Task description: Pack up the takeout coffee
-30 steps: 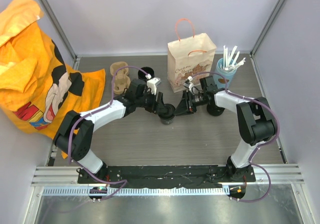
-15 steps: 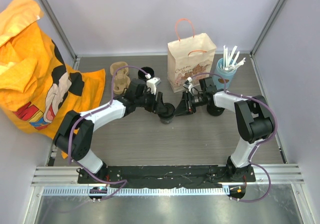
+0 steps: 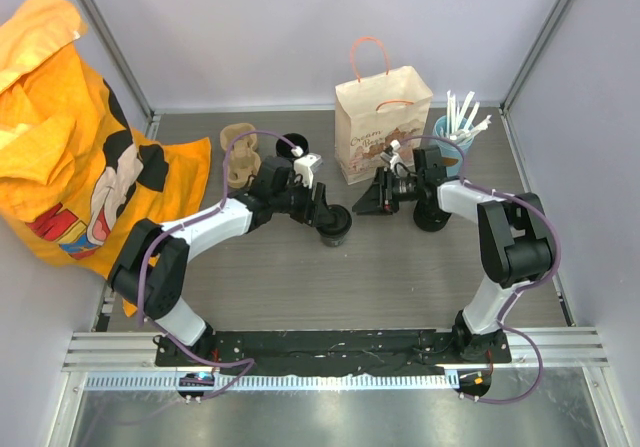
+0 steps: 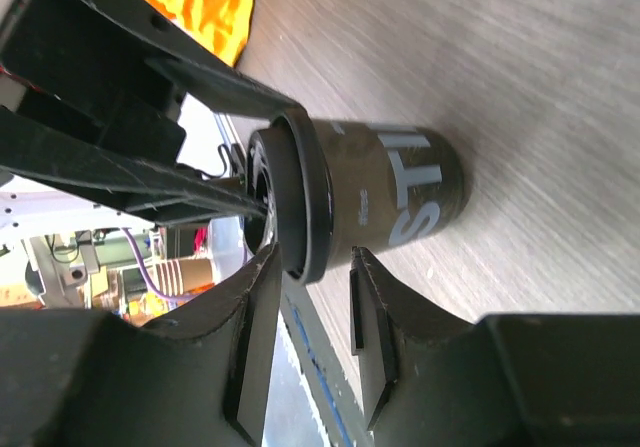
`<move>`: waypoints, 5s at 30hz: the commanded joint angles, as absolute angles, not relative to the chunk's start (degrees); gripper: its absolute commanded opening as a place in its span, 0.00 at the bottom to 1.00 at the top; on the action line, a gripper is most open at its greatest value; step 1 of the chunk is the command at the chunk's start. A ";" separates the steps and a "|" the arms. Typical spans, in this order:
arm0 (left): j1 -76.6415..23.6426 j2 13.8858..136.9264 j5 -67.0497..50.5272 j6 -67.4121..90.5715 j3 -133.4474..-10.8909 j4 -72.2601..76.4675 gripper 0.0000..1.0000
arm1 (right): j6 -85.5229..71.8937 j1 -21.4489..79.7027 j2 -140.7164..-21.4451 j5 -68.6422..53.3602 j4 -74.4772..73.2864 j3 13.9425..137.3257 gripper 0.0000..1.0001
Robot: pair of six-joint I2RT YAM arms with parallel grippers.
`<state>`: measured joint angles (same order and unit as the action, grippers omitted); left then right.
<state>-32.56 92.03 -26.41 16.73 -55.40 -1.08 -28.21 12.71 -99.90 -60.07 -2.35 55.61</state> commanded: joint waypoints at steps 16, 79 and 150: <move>-32.52 95.71 -22.32 13.18 -53.88 -8.35 0.54 | -32.52 14.06 -103.18 -58.71 7.03 56.42 0.40; -33.66 102.48 -13.53 8.53 -56.51 -15.47 0.24 | -9.94 24.87 -104.85 -39.90 -14.32 60.11 0.38; -31.73 94.57 -16.34 6.50 -58.71 -14.42 0.97 | 7.29 23.47 -87.63 -41.40 -31.11 74.27 0.79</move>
<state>-32.29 93.58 -18.22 10.85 -59.61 -5.48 4.29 23.55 -90.65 -40.23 -30.37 73.78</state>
